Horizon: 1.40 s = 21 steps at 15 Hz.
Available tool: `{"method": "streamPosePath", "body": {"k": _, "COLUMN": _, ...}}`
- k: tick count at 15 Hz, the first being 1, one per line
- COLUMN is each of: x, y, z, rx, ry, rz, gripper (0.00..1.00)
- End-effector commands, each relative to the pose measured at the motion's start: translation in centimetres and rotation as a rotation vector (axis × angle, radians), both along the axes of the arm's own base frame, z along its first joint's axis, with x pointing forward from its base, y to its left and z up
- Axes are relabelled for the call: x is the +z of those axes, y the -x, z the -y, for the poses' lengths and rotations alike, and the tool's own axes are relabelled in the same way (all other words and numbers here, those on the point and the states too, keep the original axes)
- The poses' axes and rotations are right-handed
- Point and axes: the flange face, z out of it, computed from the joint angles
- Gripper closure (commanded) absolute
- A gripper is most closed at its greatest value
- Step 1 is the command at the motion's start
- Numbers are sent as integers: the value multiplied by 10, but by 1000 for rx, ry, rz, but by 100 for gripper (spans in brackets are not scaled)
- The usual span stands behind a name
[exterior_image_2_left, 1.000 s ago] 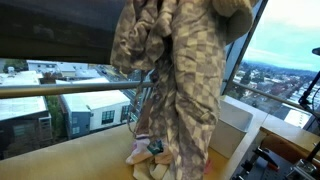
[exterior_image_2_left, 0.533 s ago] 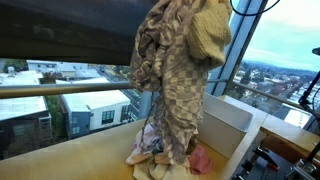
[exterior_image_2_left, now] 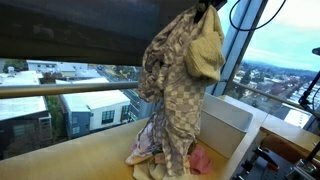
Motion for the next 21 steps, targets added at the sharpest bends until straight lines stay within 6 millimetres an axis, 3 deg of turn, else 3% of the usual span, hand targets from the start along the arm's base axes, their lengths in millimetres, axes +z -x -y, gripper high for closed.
{"method": "streamPosePath", "body": {"k": 1, "x": -4, "y": 1, "z": 13, "rx": -18, "ry": -7, "rz": -18, "gripper": 60}}
{"method": "streamPosePath", "body": {"k": 5, "x": -9, "y": -9, "z": 47, "rx": -67, "ry": -8, "rz": -26, "gripper": 31}}
{"method": "streamPosePath", "body": {"k": 7, "x": -19, "y": -23, "z": 84, "rx": -115, "ry": 4, "rz": -30, "gripper": 16}}
{"method": "streamPosePath", "body": {"k": 10, "x": -47, "y": -46, "z": 160, "rx": -178, "ry": 20, "rz": -19, "gripper": 0}}
{"method": "streamPosePath", "body": {"k": 13, "x": -89, "y": -65, "z": 231, "rx": -236, "ry": 34, "rz": -26, "gripper": 0}}
{"method": "streamPosePath", "body": {"k": 15, "x": -125, "y": -73, "z": 267, "rx": -261, "ry": 50, "rz": -37, "gripper": 0}}
{"method": "streamPosePath", "body": {"k": 21, "x": -226, "y": -97, "z": 329, "rx": -275, "ry": 98, "rz": -50, "gripper": 0}}
